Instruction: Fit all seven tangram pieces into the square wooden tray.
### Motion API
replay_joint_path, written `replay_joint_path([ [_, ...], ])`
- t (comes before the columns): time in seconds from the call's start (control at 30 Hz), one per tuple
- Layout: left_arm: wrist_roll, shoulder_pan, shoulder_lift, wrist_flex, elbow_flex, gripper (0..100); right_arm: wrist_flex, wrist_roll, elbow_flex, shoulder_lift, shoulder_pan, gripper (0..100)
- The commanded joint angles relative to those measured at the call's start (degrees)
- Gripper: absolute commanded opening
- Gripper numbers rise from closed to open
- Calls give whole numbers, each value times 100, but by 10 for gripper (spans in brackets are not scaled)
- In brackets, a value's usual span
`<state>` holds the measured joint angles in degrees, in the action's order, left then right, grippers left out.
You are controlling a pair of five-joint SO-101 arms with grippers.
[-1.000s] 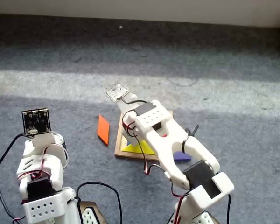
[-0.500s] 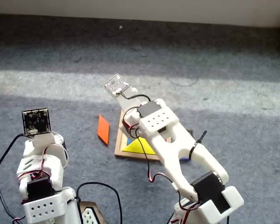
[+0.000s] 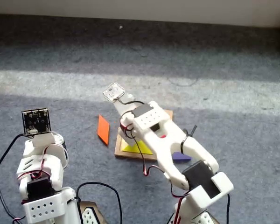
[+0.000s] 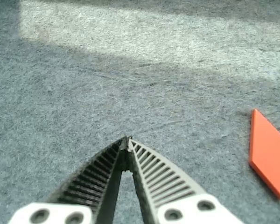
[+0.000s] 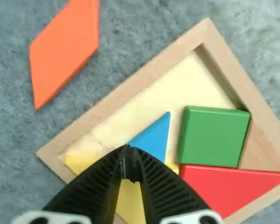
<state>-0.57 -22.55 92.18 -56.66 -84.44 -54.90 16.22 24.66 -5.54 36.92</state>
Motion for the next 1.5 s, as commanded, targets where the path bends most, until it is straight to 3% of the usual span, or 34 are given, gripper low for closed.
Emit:
replay_joint_path([
  [0.0,18,-22,48,114,40,5,-84,193,-57,75,-479,5],
  [0.23,18,-22,48,114,40,5,-330,193,-66,338,-664,5],
  [0.43,18,-22,48,114,40,5,-1121,158,163,2273,-1068,5],
  [0.77,18,-22,48,114,40,5,-1218,141,2000,4330,-1789,10],
  [0.93,18,-22,48,114,40,5,-1182,-844,2316,4347,-1895,29],
  [1.2,18,-22,48,114,40,5,-1174,-2804,2563,4347,-1895,320],
  [1.47,18,-22,48,114,40,5,-1174,-3895,2598,4163,-1895,340],
])
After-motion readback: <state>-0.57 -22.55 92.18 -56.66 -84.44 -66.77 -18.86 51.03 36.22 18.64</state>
